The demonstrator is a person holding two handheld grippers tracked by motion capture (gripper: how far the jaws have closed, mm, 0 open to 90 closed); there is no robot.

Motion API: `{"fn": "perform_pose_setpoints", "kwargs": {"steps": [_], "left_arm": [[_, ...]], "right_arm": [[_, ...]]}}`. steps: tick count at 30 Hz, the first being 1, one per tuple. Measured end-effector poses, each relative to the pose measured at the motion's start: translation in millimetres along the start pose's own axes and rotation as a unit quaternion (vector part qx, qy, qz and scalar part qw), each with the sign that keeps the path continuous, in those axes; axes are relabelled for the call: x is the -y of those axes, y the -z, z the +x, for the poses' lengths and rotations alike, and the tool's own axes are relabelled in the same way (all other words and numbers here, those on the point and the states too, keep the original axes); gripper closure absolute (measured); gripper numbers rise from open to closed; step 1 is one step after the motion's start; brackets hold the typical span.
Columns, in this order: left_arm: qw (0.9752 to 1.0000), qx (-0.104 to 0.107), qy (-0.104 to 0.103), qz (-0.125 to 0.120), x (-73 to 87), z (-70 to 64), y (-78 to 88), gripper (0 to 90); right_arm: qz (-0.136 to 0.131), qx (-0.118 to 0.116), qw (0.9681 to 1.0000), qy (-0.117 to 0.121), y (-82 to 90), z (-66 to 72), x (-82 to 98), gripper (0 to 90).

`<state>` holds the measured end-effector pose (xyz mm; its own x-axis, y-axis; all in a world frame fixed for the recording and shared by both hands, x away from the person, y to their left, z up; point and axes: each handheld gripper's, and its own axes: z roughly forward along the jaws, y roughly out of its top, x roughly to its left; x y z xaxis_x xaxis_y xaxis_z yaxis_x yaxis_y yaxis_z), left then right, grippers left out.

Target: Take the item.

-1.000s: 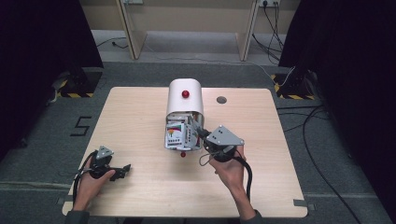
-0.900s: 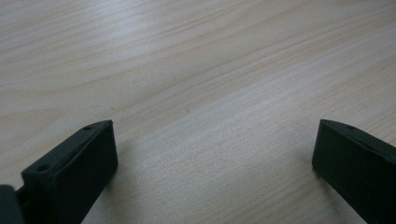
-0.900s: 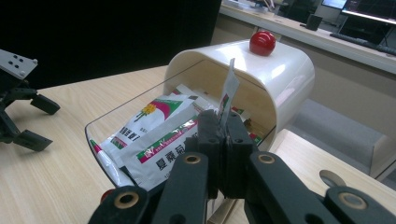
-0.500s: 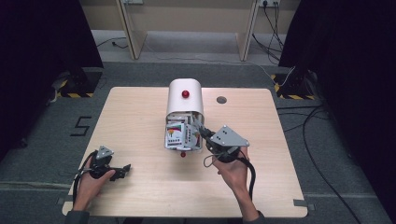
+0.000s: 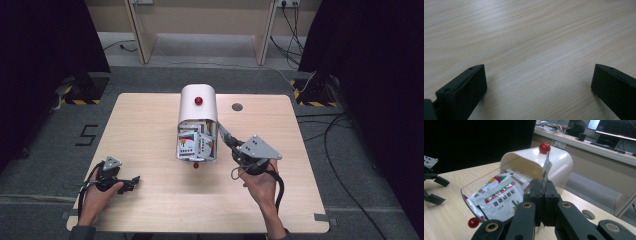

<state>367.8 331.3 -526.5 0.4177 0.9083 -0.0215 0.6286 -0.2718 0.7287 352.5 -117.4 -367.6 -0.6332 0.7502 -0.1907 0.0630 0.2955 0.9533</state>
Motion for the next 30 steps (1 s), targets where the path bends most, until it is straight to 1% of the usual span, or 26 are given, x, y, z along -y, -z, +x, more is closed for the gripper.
{"fn": "perform_pose_setpoints", "kwargs": {"steps": [5, 11, 15, 22, 26, 30], "left_arm": [[1.0000, 0.000, 0.001, 0.000, 0.0, -0.1, 0.0, 0.0], [1.0000, 0.000, 0.001, 0.000, 0.0, -0.1, 0.0, 0.0], [1.0000, 0.000, 0.001, 0.000, 0.0, -0.1, 0.0, 0.0], [1.0000, 0.001, 0.001, 0.000, 0.0, -0.1, 0.0, 0.0], [1.0000, 0.001, 0.001, 0.000, 0.0, 0.0, 0.0, 0.0], [1.0000, 0.001, 0.001, 0.000, 0.0, 0.0, 0.0, 0.0]], "right_arm": [[-0.001, 0.015, 0.9999, -0.006, 8.9, -11.4, 5.7, 88.8], [0.000, 0.035, 0.9991, -0.023, 19.2, -28.4, 18.4, 88.8], [-0.002, 0.043, 0.9988, -0.023, 25.2, -35.0, 19.3, 88.8], [0.008, 0.050, 0.9983, -0.030, 25.4, -40.3, 28.1, 88.8], [0.013, 0.055, 0.9979, -0.032, 23.6, -46.5, 33.2, 88.8], [0.017, 0.060, 0.9973, -0.039, 22.6, -51.6, 37.8, 88.8]]}}
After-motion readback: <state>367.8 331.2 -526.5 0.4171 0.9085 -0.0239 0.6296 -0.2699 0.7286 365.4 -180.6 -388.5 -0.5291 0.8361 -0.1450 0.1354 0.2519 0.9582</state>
